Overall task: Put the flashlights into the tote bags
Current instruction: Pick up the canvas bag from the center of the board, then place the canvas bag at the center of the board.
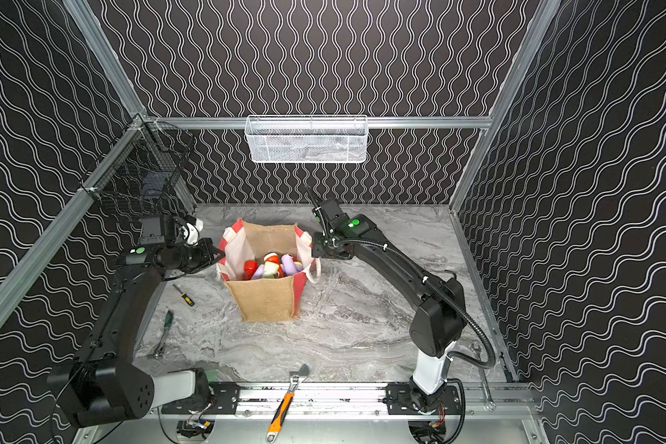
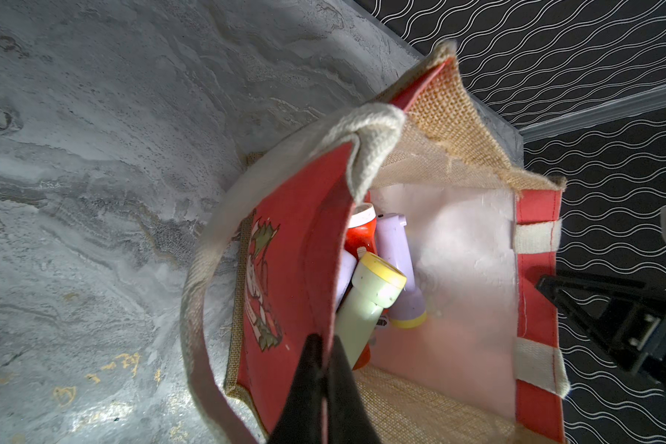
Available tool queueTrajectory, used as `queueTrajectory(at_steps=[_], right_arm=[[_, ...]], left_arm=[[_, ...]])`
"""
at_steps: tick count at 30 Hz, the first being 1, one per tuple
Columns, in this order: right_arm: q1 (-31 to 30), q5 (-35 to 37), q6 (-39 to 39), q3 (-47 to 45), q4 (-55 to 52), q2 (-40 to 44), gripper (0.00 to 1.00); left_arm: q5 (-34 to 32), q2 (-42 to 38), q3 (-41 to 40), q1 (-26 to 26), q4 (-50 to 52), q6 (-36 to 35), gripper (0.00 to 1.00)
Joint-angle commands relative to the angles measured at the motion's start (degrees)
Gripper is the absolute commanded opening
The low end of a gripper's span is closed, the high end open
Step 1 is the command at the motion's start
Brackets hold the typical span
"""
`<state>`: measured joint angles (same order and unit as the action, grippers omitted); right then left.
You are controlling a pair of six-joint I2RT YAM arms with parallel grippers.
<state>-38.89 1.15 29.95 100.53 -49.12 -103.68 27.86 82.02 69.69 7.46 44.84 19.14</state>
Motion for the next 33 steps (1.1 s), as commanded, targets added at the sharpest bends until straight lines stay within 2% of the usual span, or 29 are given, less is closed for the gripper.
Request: queueTrajectory(at_steps=[1, 6, 8, 10, 13, 21, 25, 33], right_arm=[[0.05, -4.29, -0.53, 0.83, 2.75, -1.3, 0.52], [0.05, -6.2, -1.86, 1.49, 2.45, -4.08, 0.29], [0.05, -7.64, -2.18, 1.59, 2.83, -4.58, 0.23], [0.0, -8.22, -2.31, 1.64, 3.16, -4.65, 0.14], [0.11, -8.19, -2.78, 1.98, 4.12, -3.79, 0.0], [1.58, -8.15, -4.61, 2.65, 5.79, -0.2, 0.0], [3.21, -6.53, -5.01, 3.4, 5.6, 2.03, 0.0], [8.2, -5.94, -7.26, 3.82, 4.88, 4.57, 0.0]], left_arm=[[1.31, 0.51, 0.62, 0.1, -2.5, -0.85, 0.07], [1.67, 0.81, 1.13, -0.46, -2.14, -0.89, 0.05], [1.09, 0.76, 1.65, -1.21, -1.66, -1.2, 0.05], [0.03, 0.62, 2.24, -2.18, -1.21, -1.21, 0.0], [-0.65, 0.49, 2.87, -3.15, -0.89, -0.96, 0.0], [-2.41, 0.09, 6.81, -7.37, 0.27, 0.93, 0.0], [1.32, -0.13, 8.42, -11.13, -2.29, 3.53, 0.0], [0.06, 4.52, 11.65, -17.6, -5.67, 7.35, 0.0]])
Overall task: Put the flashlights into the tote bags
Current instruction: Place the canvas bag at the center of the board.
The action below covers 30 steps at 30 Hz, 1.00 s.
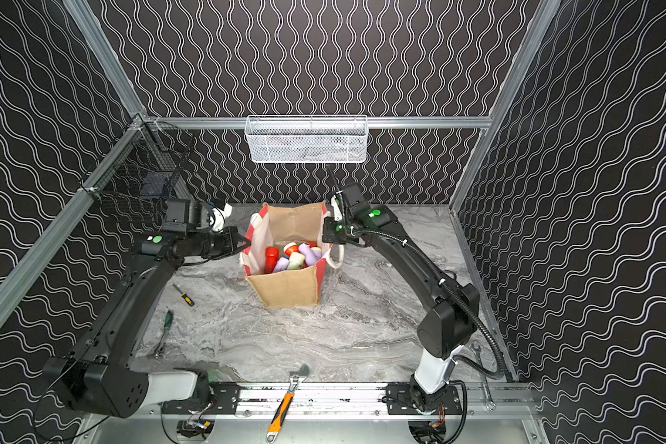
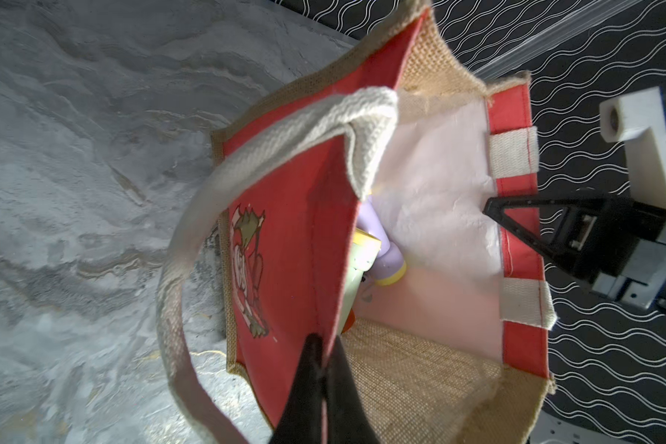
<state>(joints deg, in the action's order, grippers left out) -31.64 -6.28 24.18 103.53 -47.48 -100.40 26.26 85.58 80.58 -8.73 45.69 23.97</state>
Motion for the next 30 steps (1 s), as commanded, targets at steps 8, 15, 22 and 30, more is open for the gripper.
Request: queueTrajectory(at_steps=[8, 15, 22, 30], right_arm=[[3.86, 0.39, -1.82, -5.25, 5.05, 2.64, 0.0], [6.07, -0.75, -0.99, -9.03, 8.94, 2.46, 0.0], [7.12, -3.4, -0.65, -10.06, 11.06, 1.68, 0.44], [10.46, 2.21, -0.81, -10.79, 13.28, 7.94, 0.82]], left_arm=[[-0.31, 6.2, 1.38, -7.15, -8.77, 4.16, 0.0], [-2.32, 8.99, 0.09, -7.62, -9.92, 4.84, 0.0], [-7.28, 10.63, 1.0, -7.61, -9.98, 4.06, 0.25], [-19.01, 12.76, 15.7, -5.84, -2.36, -1.73, 0.46]])
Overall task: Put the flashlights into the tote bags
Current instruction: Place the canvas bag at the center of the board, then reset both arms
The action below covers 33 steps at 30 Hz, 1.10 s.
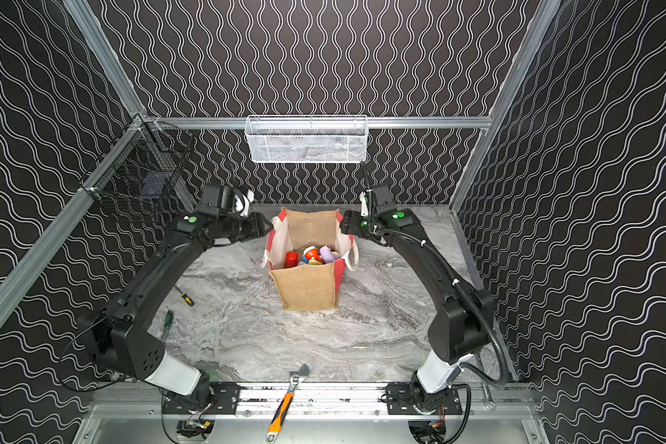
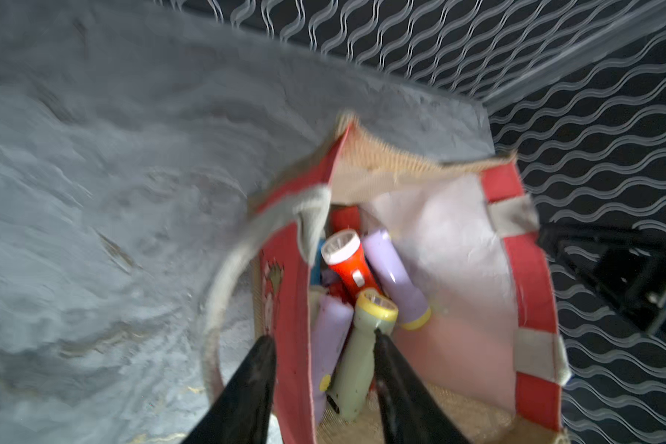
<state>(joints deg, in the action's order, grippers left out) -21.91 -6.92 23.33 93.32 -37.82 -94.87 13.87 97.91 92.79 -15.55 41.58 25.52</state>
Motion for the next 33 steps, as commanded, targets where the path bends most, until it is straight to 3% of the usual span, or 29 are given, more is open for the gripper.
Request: queueTrajectory(at_steps=[1, 6, 11, 15, 18, 25, 28, 33], right_arm=[[1.29, 4.82, 0.15, -1.74, 4.95, 3.97, 0.83], [5.61, 12.29, -1.53, -12.01, 15.82, 12.44, 0.87], [14.64, 14.07, -1.09, -22.92, 25.66, 16.59, 0.88], [21.25, 15.06, -2.24, -34.58, 37.42, 17.6, 0.88], [25.28, 17.81, -0.8, -39.61, 39.93, 15.94, 0.87], [29.74, 22.47, 1.08, -45.47, 46.72, 12.52, 0.87], [30.87, 22.98, 1.19, -47.74, 48.92, 11.78, 0.87], [30.96, 30.63, -2.37, -53.28, 52.88, 13.7, 0.88]], left_arm=[[-7.4, 0.36, 4.69, 1.94, 1.72, -3.62, 0.47], [-14.57, -1.14, 2.74, 8.38, -3.88, -10.33, 0.5], [-19.88, -4.96, -15.74, 18.03, -24.68, -15.28, 0.52], [-19.82, -5.99, -29.56, 18.41, -40.11, -21.75, 0.52], [-19.02, -5.17, -34.87, 18.36, -44.37, -23.67, 0.53], [-23.62, -4.54, -42.9, 18.36, -52.08, -25.95, 0.53], [-22.5, -4.48, -45.07, 18.37, -54.88, -26.15, 0.53], [-21.6, -5.43, -47.25, 18.42, -56.7, -26.69, 0.54]])
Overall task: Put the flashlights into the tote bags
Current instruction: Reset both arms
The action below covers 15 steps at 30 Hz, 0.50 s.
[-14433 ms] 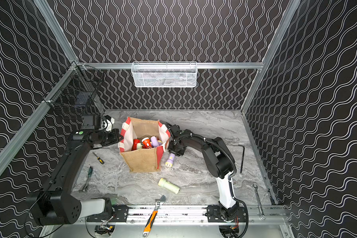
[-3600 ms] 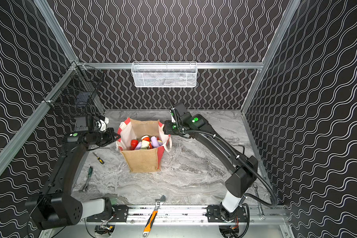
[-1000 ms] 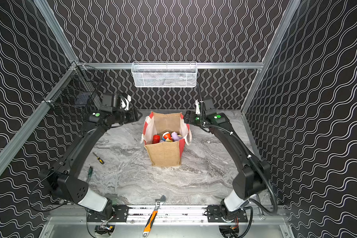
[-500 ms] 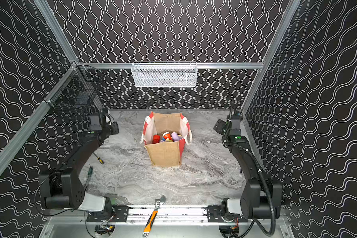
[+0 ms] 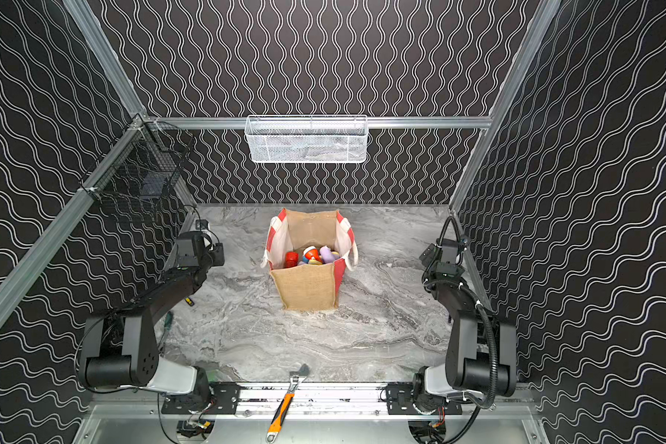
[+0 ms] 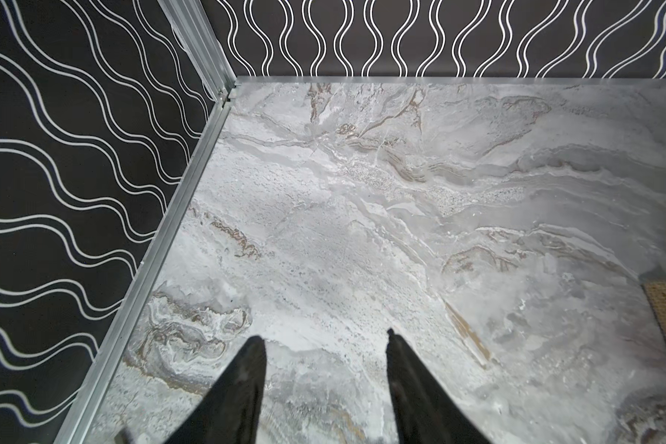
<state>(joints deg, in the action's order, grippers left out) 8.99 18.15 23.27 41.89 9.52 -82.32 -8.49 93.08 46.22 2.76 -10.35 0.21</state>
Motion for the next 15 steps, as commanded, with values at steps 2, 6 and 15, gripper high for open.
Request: queueTrajectory(at_steps=[2, 6, 15], right_arm=[[0.06, 7.33, -3.75, -4.82, 9.28, 2.49, 0.88], [0.11, 6.76, -5.53, -10.92, 17.85, 5.36, 0.88], [-0.09, -1.93, -10.3, -22.1, 36.81, 6.91, 0.87]], left_arm=[[1.83, -1.98, -2.45, 0.0, -6.28, -0.9, 0.55], [4.72, -4.54, -8.29, -0.35, -13.71, 1.24, 0.56], [11.96, -5.33, -20.66, -0.48, -34.18, -0.66, 0.99]])
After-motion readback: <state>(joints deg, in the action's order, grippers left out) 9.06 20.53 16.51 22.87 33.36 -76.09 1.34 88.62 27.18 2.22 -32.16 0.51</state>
